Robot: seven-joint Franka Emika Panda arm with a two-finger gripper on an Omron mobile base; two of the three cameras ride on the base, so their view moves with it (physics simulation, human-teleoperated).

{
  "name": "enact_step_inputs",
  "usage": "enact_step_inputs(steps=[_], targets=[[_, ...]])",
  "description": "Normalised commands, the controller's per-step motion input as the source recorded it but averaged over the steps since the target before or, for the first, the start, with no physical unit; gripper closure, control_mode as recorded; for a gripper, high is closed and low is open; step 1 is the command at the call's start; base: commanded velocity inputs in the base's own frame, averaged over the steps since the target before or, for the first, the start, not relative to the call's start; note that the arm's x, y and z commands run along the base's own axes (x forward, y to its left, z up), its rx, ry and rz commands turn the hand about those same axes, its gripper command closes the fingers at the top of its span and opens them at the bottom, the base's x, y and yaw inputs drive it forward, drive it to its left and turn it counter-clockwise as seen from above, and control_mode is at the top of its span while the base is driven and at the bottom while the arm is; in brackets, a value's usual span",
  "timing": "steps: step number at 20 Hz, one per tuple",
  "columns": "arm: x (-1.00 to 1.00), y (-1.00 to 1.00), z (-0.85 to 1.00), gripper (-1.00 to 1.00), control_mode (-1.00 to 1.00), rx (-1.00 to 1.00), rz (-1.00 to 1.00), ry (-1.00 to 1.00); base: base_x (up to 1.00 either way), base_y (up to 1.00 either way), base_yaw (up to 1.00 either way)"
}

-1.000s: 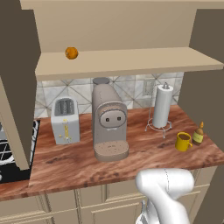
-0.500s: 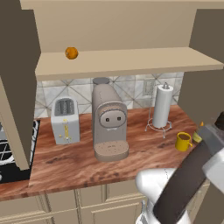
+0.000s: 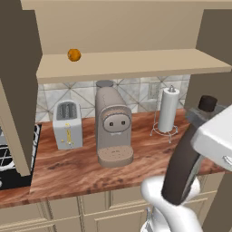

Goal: Pick the syrup bottle and honey bottle from the cabinet and place them next to the mug.

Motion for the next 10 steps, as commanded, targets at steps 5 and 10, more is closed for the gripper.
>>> enact_step_inputs(steps=[5,10], targets=[[1.00,0.00,-0.98,1.00,-1.00,0.00,0.07,-0.16,0.00,0.00,0.00],[1.00,-0.01,-0.99,1.00,-1.00,0.00,0.07,-0.21,0.00,0.00,0.00]])
